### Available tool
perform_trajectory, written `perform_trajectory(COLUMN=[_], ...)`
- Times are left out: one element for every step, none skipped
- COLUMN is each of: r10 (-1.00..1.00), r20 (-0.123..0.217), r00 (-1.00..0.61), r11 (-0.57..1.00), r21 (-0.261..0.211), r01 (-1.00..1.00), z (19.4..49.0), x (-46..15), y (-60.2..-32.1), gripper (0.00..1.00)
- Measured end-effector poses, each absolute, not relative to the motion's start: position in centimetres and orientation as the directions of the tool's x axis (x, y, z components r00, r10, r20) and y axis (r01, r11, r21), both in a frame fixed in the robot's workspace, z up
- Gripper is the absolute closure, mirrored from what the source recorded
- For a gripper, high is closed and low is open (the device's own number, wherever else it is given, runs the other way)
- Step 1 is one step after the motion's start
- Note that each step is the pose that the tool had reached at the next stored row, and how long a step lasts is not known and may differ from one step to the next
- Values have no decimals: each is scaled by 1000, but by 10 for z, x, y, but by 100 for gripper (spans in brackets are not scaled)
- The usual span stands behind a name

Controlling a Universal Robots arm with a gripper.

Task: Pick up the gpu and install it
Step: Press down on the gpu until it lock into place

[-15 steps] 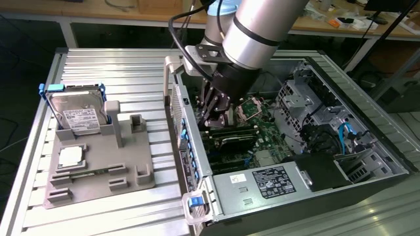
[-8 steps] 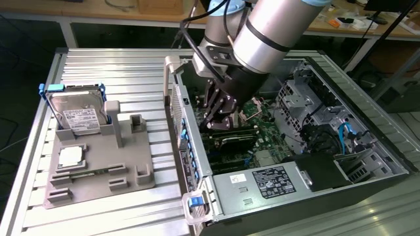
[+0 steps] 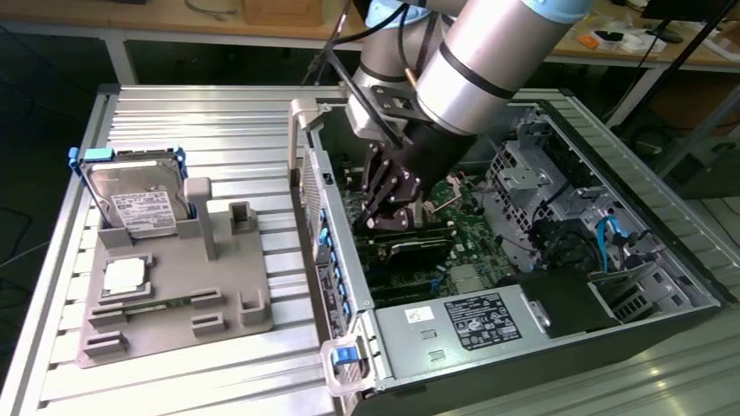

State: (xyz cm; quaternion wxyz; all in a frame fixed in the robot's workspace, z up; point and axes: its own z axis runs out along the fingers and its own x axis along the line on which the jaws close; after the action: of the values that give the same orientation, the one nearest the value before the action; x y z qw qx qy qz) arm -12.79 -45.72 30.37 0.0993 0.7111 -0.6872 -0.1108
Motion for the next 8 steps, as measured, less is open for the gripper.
perform_trajectory(r10=[-999, -999, -999, -999, -999, -999, -999, -999], r20=[-21, -21, -21, -22, -22, -22, -23, -23], r00=[31, 30, 30, 29, 29, 28, 28, 27], r11=[-35, -35, -35, -35, -35, -35, -34, -34], r21=[305, 319, 336, 352, 366, 381, 393, 406], r01=[-952, -947, -941, -935, -930, -924, -919, -913], z=[304, 304, 304, 303, 303, 303, 303, 303], x=[-127, -126, -125, -124, -122, -121, -120, -119], y=[-457, -457, -457, -457, -457, -457, -457, -457], gripper=[89, 89, 89, 89, 89, 89, 89, 89])
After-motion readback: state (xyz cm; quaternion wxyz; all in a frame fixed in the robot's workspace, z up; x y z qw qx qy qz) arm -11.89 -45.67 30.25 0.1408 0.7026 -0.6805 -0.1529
